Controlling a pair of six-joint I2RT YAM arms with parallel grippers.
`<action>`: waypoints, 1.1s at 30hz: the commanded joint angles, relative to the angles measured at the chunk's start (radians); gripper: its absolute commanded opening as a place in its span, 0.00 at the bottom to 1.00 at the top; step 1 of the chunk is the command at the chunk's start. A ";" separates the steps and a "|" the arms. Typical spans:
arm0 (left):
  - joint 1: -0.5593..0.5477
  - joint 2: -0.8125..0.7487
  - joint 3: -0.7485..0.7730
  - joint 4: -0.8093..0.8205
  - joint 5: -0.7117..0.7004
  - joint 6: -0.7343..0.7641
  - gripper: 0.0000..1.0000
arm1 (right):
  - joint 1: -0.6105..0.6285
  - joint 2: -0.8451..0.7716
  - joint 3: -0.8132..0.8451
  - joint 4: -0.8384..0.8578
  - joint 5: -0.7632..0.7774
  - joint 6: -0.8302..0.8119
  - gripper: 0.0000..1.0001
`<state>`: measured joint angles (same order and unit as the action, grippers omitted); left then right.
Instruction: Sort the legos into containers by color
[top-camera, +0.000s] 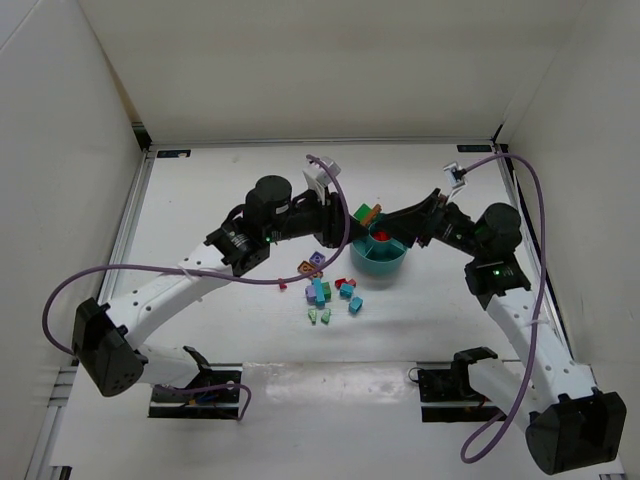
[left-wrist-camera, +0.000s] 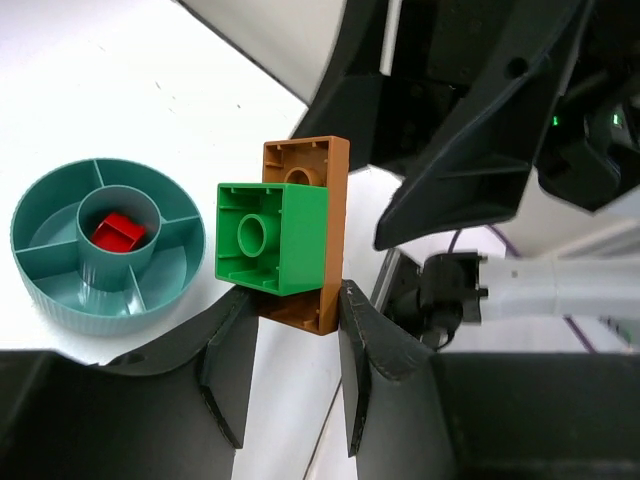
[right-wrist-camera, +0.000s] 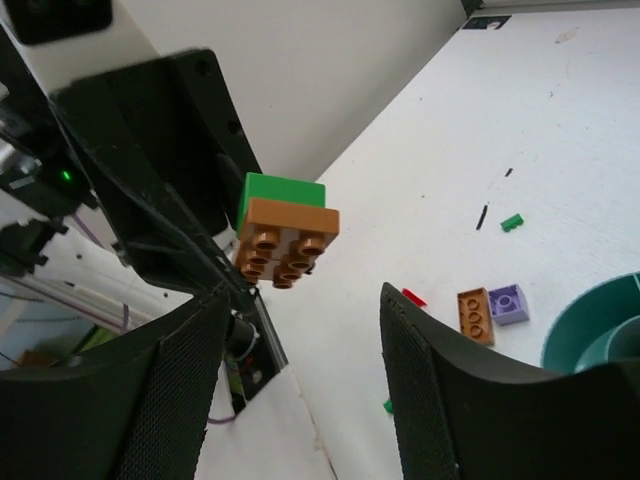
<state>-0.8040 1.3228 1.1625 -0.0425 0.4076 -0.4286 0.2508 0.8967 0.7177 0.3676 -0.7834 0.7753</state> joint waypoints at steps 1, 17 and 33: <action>0.006 0.016 0.077 -0.109 0.094 0.080 0.13 | -0.016 0.001 0.074 -0.036 -0.102 -0.117 0.65; 0.005 0.047 0.143 -0.254 0.128 0.168 0.11 | -0.030 -0.036 0.151 -0.288 -0.163 -0.263 0.68; -0.009 0.079 0.227 -0.562 0.226 0.522 0.08 | -0.090 -0.027 0.233 -0.485 -0.272 -0.401 0.68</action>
<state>-0.8055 1.4048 1.3361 -0.5232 0.6281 -0.0044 0.1474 0.8677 0.9012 -0.0605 -0.9901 0.4122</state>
